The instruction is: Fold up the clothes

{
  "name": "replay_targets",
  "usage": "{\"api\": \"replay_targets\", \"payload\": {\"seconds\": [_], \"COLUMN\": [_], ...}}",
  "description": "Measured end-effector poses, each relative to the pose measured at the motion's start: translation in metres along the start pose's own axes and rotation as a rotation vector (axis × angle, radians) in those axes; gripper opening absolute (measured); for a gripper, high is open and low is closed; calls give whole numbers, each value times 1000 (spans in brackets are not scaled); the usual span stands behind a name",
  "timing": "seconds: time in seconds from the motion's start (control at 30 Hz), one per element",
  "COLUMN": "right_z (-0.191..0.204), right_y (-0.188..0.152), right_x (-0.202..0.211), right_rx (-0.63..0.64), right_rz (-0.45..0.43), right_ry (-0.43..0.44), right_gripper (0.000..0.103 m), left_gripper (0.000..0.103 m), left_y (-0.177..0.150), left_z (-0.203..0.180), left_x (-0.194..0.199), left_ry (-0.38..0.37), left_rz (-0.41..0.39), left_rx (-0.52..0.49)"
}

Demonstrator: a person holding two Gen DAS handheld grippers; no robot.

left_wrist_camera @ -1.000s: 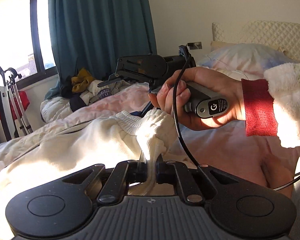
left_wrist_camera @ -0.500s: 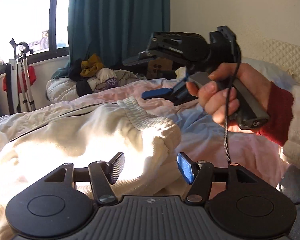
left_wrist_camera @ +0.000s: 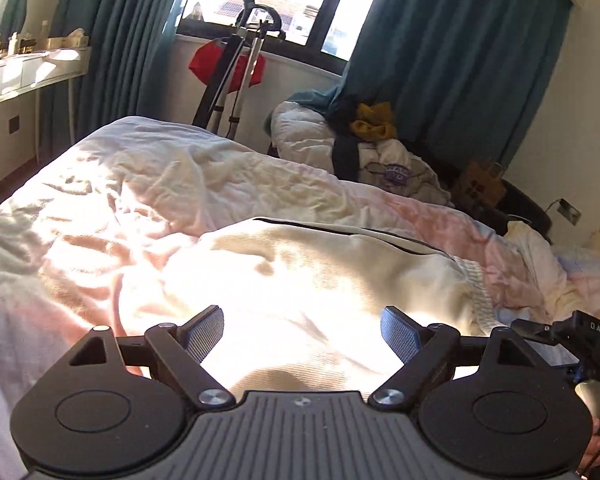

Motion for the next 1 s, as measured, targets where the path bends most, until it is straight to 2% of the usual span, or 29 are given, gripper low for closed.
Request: {"api": "replay_targets", "payload": {"seconds": [0.17, 0.27, 0.4, 0.47, 0.57, 0.6, 0.63, 0.67, 0.7, 0.73, 0.77, 0.9, 1.0], "right_z": [-7, -15, -32, -41, -41, -39, -37, -35, -33, -32, -30, -19, -5], "right_y": [-8, -13, -13, -13, -13, -13, -13, -13, -12, -12, -12, -11, -6], "right_x": [-24, -40, -55, -62, -68, -68, -67, -66, -63, -60, -57, -45, -31], "right_rx": [26, 28, -28, -69, -63, -61, -64, -62, -68, -78, -84, -94, -92], "right_rz": [58, 95, 112, 122, 129, 131, 132, 131, 126, 121, 117, 103, 84], "right_ry": [-86, -114, -78, -45, -27, -20, -11, -3, 10, 26, 37, 70, 114], "right_gripper": [81, 87, 88, 87, 87, 87, 80, 71, 66, 58, 53, 44, 41], "left_gripper": [88, 88, 90, 90, 87, 82, 78, 67, 61, 58, 52, 27, 22], "left_y": [-14, -23, -33, -33, -34, -34, -34, -34, -34, -35, -35, -32, -25], "left_z": [23, 26, 29, 29, 31, 31, 32, 32, 32, 32, 33, 38, 35], "left_x": [-31, -56, -78, -80, -78, -78, -77, -76, -75, -74, -71, -57, -41], "left_ry": [32, 40, 41, 41, 34, 28, 17, 4, -10, -10, -12, -52, -89], "left_rz": [113, 174, 223, 227, 224, 222, 221, 223, 224, 220, 214, 206, 187], "left_rx": [86, 132, 154, 161, 166, 170, 180, 193, 208, 212, 218, 275, 286]}}
Point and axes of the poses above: each gripper's, at about its wrist camera, not at the fingertips, and x roughly against the way its jaws point, z to its left, y to its top, the point moved 2 cm from there along -x, roughly the way its jaws point, and after that the axes turned 7 degrees about y, right-handed, at the moved point
